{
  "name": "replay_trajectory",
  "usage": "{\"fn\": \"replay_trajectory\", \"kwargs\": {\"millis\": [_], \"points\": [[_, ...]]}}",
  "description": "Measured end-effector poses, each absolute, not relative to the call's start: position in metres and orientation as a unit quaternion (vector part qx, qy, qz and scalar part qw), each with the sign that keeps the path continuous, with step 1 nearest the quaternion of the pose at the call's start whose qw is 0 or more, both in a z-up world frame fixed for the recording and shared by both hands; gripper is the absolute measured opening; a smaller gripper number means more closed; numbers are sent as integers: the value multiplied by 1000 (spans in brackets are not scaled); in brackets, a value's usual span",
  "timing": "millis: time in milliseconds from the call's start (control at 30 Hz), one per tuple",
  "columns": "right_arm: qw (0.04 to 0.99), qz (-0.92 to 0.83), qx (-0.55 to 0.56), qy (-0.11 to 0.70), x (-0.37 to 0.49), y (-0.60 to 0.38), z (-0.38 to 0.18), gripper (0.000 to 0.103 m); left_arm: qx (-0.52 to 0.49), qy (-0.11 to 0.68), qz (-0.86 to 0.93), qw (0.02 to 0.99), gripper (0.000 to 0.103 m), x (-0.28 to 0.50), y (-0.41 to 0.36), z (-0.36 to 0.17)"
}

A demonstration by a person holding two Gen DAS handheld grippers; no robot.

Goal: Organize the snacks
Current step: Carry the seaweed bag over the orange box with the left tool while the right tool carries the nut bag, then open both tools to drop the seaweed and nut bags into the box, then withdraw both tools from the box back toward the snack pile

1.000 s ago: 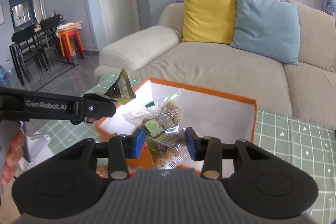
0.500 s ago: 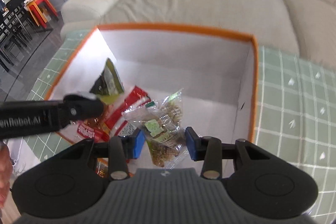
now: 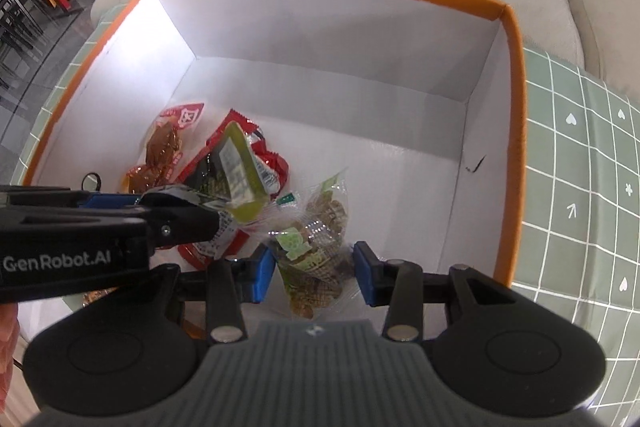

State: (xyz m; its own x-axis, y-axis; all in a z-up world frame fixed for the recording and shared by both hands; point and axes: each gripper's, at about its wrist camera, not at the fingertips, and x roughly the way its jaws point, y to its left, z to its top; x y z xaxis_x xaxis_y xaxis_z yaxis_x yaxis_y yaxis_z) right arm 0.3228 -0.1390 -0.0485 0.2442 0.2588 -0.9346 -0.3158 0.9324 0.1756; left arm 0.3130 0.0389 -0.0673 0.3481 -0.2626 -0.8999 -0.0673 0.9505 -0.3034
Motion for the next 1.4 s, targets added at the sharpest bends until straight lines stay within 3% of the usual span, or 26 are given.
{"fn": "replay_trajectory", "kwargs": {"millis": [200,333,433,600,800,867,1400], "points": [[788,176,-32,589,325,-134,-51,41,-138,572,-58,806,54,315,35,-68],[789,172,-34,589,327,-130,-52,42,-150,561,-57,812,65,312,37,-66],[790,174,-28,587,326,-131,-51,49,-152,556,-56,815,70,311,37,-62],[794,175,-26,582,324,-131,-45,60,-152,546,-51,822,71,305,40,-54],[803,173,-47,568,314,-127,-34,64,-152,528,-48,834,71,293,44,-39],[810,164,-50,561,311,-129,-28,76,-146,522,-46,839,71,288,45,-33],[870,141,-25,472,254,-159,22,76,-114,430,-45,894,70,215,39,15]]}}
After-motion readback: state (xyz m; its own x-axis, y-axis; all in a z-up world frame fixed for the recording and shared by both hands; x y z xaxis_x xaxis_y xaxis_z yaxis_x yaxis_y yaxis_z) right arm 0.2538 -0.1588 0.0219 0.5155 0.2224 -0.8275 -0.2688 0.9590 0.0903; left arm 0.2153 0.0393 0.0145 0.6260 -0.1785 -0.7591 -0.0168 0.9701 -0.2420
